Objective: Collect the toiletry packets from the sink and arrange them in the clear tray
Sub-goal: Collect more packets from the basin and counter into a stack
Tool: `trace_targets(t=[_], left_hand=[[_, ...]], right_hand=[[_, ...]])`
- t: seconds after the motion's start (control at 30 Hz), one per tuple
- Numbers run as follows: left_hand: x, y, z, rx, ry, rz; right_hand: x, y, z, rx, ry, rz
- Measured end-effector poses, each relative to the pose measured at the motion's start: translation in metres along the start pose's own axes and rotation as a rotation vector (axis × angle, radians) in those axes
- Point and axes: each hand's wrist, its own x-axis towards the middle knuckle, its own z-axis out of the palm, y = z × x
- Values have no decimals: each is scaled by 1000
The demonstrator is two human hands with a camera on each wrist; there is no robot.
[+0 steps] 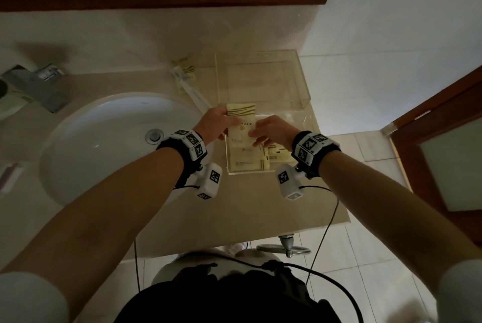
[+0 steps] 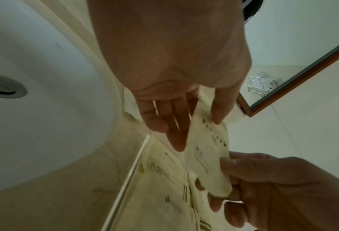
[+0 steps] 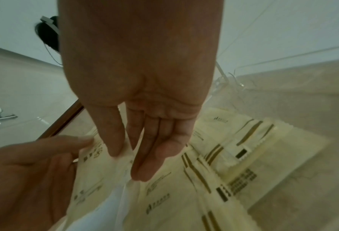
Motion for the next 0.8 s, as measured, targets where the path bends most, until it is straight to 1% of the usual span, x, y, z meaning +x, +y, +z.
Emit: trace_targets(t=[0.07, 0.13, 0.3, 0.37, 0.53, 0.67, 0.8], left_hand=[[1, 3, 0, -31, 2, -5], [4, 3, -1, -29, 8, -5], [6, -1, -6, 62, -10, -35], [7, -3, -7, 86, -11, -43], [11, -5, -5, 89, 38, -66], [10, -3, -4, 97, 20, -48], [12, -9, -9, 216, 114, -44]], right_hand=[[0, 0, -4, -59, -15, 16], [0, 1, -7, -60, -15, 16], [1, 4, -16, 80, 160, 4], [3, 7, -18, 100, 184, 11], [9, 8, -20, 96, 241, 30], [11, 11, -21, 64, 286, 49], [12, 12, -20, -36, 295, 38]])
